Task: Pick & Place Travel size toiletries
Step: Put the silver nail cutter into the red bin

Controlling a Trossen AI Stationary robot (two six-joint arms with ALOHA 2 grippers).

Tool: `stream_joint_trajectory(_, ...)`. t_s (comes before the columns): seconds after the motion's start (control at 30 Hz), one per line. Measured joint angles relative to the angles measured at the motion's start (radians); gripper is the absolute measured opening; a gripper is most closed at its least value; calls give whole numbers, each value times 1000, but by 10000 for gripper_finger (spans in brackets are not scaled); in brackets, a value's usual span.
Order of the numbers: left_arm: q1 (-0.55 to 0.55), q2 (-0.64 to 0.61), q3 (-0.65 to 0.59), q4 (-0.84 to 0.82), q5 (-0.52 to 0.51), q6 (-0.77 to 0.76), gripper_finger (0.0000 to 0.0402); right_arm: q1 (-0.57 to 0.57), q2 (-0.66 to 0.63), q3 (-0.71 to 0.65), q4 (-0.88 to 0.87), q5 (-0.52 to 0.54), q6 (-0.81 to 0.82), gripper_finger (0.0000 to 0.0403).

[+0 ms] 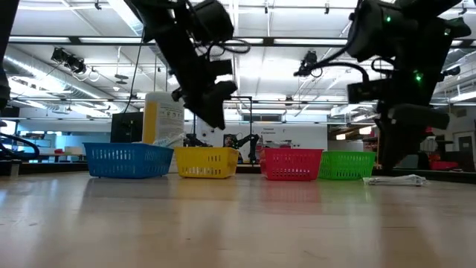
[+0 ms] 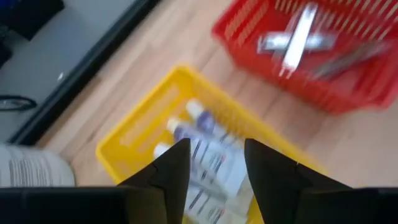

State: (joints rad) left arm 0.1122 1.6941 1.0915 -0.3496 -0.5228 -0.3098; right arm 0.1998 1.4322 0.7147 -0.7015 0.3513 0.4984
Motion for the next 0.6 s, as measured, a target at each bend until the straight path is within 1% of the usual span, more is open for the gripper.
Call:
stream_joint_trajectory(0.1, -20, -6, 35, -5, 0, 7, 164, -27, 0, 0, -26, -73, -1, 200)
stream_joint_trajectory(0.3, -69, -15, 103, -10, -1, 51, 156, -78, 0, -45, -19, -78, -46, 200)
stream_joint_trajectory(0.43, -100, -17, 121, -2, -6, 62, 153, -120, -1, -85, 14, -130, -88, 200)
stream_joint_trajectory(0.6, -144, -17, 126, -5, -7, 30, 153, -155, -7, -130, 85, -194, -96, 198)
